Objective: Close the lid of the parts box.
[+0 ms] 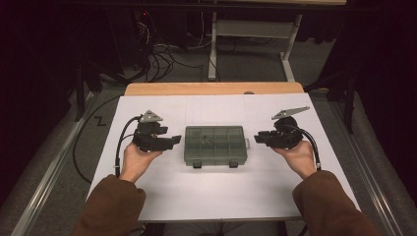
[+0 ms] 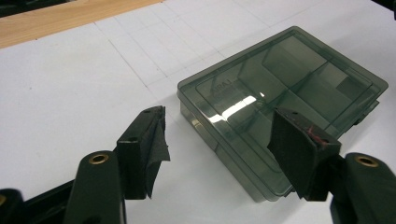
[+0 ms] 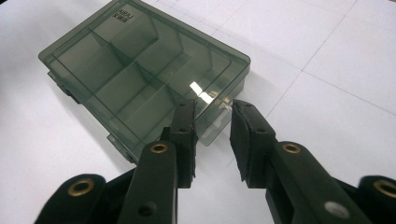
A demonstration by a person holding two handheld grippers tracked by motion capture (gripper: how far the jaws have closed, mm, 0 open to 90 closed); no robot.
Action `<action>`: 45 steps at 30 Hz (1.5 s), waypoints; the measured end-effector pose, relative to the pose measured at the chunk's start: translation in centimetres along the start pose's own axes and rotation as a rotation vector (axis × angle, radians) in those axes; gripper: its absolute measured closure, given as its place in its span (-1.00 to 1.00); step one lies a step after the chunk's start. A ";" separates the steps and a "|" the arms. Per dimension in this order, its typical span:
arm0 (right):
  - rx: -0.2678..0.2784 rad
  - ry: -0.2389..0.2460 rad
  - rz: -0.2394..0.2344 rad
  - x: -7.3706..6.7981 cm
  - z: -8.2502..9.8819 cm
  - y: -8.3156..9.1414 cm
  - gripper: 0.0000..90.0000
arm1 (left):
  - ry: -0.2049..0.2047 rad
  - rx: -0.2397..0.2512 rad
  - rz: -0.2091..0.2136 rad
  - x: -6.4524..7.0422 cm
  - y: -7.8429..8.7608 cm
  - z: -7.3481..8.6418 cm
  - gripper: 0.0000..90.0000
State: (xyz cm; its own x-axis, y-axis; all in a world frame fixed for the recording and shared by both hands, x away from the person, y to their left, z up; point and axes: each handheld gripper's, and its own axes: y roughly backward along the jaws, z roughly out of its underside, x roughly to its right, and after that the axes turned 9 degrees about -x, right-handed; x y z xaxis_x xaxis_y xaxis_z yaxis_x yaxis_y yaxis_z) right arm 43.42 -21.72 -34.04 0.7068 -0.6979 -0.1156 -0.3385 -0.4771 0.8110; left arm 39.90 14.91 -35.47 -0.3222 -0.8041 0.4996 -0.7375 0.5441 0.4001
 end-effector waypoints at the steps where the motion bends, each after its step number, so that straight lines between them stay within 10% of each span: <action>1: 0.001 0.002 -0.001 0.0 0.0 0.0 0.60 | 0.002 0.003 0.003 0.0 0.1 0.0 -0.19; 28: 0.060 -0.023 -0.010 0.3 3.7 1.6 0.49 | 0.015 0.065 0.031 -0.5 2.2 2.2 -0.16; 39: 0.186 -0.031 0.047 0.1 9.3 2.1 0.21 | 0.021 0.135 0.024 -1.6 3.4 5.7 -0.22; 45: 0.268 -0.035 0.140 0.3 12.5 1.6 -0.04 | 0.088 0.217 0.021 -2.8 4.0 7.5 -0.26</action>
State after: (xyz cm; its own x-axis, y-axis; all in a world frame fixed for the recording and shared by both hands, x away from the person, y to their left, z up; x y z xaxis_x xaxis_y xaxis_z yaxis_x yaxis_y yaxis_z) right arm 35.35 -29.37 -39.92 0.6215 -0.7825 -0.0370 -0.5861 -0.4958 0.6408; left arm 33.43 17.55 -41.04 -0.2927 -0.7643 0.5746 -0.8449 0.4882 0.2189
